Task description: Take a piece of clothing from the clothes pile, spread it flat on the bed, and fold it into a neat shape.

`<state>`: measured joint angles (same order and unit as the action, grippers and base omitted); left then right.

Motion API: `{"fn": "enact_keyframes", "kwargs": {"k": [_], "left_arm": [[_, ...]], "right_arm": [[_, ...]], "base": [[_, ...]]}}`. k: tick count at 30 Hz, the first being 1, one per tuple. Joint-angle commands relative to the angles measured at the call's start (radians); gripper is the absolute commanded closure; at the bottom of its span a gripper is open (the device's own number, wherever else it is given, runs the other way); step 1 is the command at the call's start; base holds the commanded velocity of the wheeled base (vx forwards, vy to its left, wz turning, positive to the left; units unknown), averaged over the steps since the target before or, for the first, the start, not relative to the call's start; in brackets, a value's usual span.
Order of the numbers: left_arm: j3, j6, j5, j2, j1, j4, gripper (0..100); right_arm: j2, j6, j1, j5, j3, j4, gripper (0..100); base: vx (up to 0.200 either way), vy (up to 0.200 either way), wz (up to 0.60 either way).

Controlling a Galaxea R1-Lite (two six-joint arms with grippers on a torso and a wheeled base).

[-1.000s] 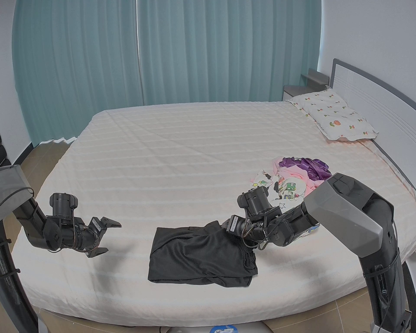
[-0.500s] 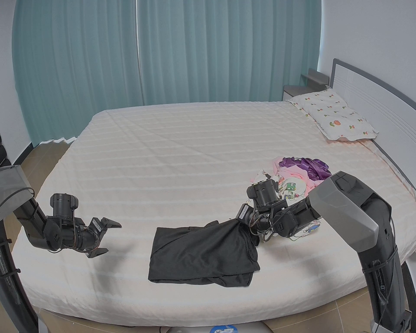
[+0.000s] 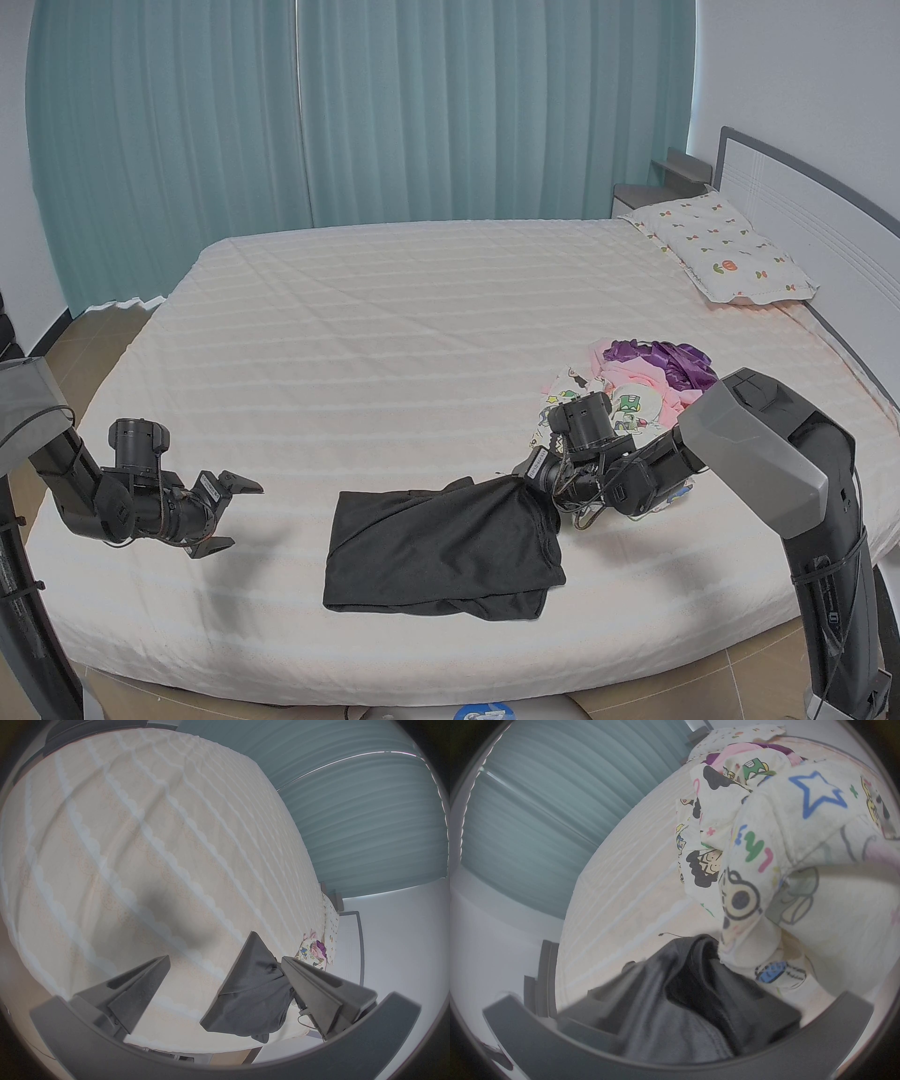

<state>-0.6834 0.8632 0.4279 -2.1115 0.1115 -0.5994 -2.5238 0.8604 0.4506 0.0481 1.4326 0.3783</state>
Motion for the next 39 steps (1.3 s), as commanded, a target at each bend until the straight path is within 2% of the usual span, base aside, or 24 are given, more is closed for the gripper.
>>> {"fn": "enact_keyframes", "kwargs": {"k": [1,2,3,5,8,11,19,22,23,27,33,39], "left_arm": [[-0.001,0.000,0.000,-0.001,0.000,0.000,0],[-0.001,0.000,0.000,-0.001,0.000,0.000,0],[-0.001,0.000,0.000,-0.001,0.000,0.000,0],[-0.001,0.000,0.000,-0.001,0.000,0.000,0],[-0.001,0.000,0.000,-0.001,0.000,0.000,0],[-0.002,0.000,0.000,-0.001,0.000,0.000,0],[-0.002,0.000,0.000,-0.001,0.000,0.000,0],[-0.002,0.000,0.000,-0.001,0.000,0.000,0],[-0.002,0.000,0.000,-0.001,0.000,0.000,0],[-0.002,0.000,0.000,-0.001,0.000,0.000,0],[-0.002,0.000,0.000,-0.001,0.000,0.000,0],[-0.004,0.000,0.000,-0.001,0.000,0.000,0]], "right_arm": [[0.102,-0.106,-0.024,-0.013,-0.167,0.111,0],[0.138,-0.144,-0.029,-0.016,-0.247,0.189,0],[0.143,-0.150,-0.027,-0.016,-0.261,0.202,0],[0.206,-0.210,-0.015,-0.066,-0.435,0.306,0],[0.244,-0.218,0.000,-0.136,-0.554,0.350,0],[0.243,-0.219,0.006,-0.175,-0.630,0.392,0],[0.201,-0.208,0.023,-0.206,-0.643,0.422,0],[0.198,-0.207,0.031,-0.238,-0.633,0.398,0],[0.195,-0.208,0.033,-0.240,-0.629,0.378,100],[0.200,-0.230,0.037,-0.238,-0.603,0.298,100],[0.212,-0.267,0.037,-0.232,-0.621,0.291,100],[0.250,-0.343,0.026,-0.229,-0.693,0.269,100]], "base": [[0.000,0.000,0.00],[0.000,0.000,0.00],[0.000,0.000,0.00],[0.000,0.000,0.00],[0.000,0.000,0.00],[0.000,0.000,0.00],[0.000,0.000,0.00],[0.000,0.000,0.00],[0.000,0.000,0.00],[0.000,0.000,0.00],[0.000,0.000,0.00],[0.000,0.000,0.00]]}}
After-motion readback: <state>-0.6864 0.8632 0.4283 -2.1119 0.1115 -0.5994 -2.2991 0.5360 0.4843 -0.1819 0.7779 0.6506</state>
